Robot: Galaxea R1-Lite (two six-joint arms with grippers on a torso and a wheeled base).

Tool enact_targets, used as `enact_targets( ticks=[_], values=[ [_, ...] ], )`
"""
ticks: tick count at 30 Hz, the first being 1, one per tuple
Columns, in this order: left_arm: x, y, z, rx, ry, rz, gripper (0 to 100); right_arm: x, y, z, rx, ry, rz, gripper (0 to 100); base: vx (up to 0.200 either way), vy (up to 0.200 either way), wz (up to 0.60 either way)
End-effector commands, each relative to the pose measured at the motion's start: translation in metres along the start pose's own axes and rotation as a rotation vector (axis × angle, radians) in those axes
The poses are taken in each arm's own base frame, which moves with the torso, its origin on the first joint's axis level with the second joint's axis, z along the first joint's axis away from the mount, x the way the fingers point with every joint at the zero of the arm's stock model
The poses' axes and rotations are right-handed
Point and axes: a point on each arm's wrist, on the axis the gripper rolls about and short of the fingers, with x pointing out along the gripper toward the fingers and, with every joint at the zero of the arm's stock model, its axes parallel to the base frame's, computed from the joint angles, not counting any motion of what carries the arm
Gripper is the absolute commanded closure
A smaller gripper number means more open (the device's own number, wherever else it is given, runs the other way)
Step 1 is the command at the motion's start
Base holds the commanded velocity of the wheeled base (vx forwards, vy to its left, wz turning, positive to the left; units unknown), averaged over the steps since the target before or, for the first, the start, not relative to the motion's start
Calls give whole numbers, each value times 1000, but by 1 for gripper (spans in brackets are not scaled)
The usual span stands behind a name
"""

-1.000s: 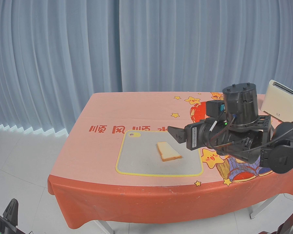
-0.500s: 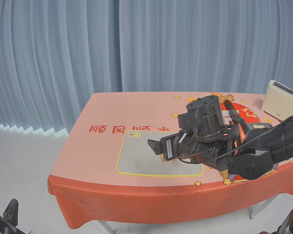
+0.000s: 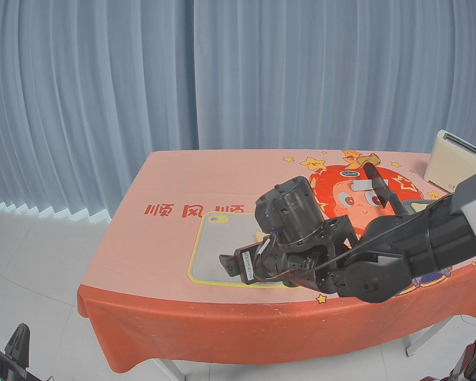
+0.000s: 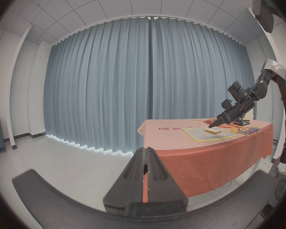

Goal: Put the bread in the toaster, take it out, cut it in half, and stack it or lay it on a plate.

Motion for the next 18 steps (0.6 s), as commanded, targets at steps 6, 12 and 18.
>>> enact_targets(
  ticks=[6, 12, 18],
  values=[
    [1, 0, -5, 0, 19, 2, 100, 23, 7, -5, 16, 21, -14, 0, 0, 0, 0],
    [1, 0, -5, 0, 17, 1, 100, 30, 9, -6, 19, 25, -21, 0, 0, 0, 0],
    [1, 0, -5, 0, 19, 1, 100, 35, 7, -9, 19, 39, -30, 0, 0, 0, 0]
  ],
)
